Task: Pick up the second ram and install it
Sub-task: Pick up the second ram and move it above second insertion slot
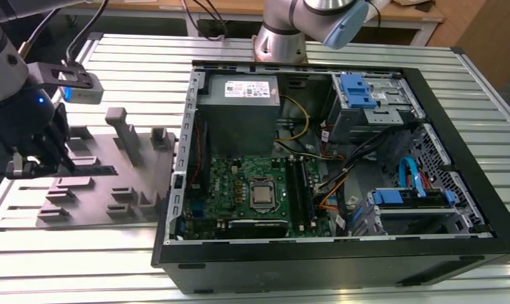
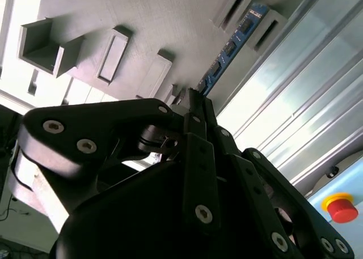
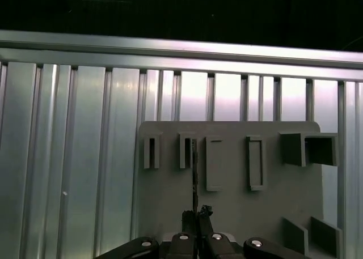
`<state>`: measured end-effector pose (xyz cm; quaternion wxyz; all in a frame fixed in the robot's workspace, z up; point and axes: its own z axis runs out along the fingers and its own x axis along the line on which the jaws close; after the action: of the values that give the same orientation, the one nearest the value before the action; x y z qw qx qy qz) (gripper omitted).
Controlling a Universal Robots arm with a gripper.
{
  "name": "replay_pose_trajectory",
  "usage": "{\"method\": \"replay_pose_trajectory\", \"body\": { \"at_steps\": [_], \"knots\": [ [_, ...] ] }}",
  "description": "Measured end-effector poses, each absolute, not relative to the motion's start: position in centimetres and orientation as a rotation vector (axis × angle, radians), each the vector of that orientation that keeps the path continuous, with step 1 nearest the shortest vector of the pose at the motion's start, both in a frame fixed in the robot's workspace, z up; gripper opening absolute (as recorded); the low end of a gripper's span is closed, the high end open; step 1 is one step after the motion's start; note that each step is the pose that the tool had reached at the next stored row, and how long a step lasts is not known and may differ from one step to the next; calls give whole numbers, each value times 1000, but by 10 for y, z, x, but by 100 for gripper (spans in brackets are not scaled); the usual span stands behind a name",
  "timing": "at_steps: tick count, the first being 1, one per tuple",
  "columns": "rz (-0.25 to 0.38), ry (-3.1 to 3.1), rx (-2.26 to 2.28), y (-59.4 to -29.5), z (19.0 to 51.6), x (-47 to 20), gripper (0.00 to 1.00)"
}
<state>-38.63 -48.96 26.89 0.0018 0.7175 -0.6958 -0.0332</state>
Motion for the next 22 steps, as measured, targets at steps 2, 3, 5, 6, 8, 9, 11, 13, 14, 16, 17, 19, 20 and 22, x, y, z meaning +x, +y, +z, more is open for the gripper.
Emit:
{"method": "replay_pose_trajectory", "body": {
  "at_steps": [2,3,5,6,8,9,11,13,14,16,17,19,20,22],
  "knots": [
    [-104,-2183,2252,-490,272,-386,13],
    [-104,-2183,2252,-490,274,-386,13],
    [-104,-2183,2252,-490,278,-386,13],
    [-104,-2183,2252,-490,280,-386,13],
    [-104,-2183,2251,-490,284,-386,13],
    [-104,-2183,2252,-490,286,-386,13],
    [-104,-2183,2252,-490,290,-386,13],
    [-104,-2183,2252,-490,293,-386,13],
    [-104,-2183,2252,-490,295,-386,13],
    [-104,-2183,2251,-490,299,-386,13],
    [-104,-2183,2251,-490,301,-386,13],
    [-104,-2183,2252,-490,304,-386,13],
    [-104,-2183,2251,-490,306,-386,13],
    [-104,-2183,2252,-490,312,-386,13]
  ]
}}
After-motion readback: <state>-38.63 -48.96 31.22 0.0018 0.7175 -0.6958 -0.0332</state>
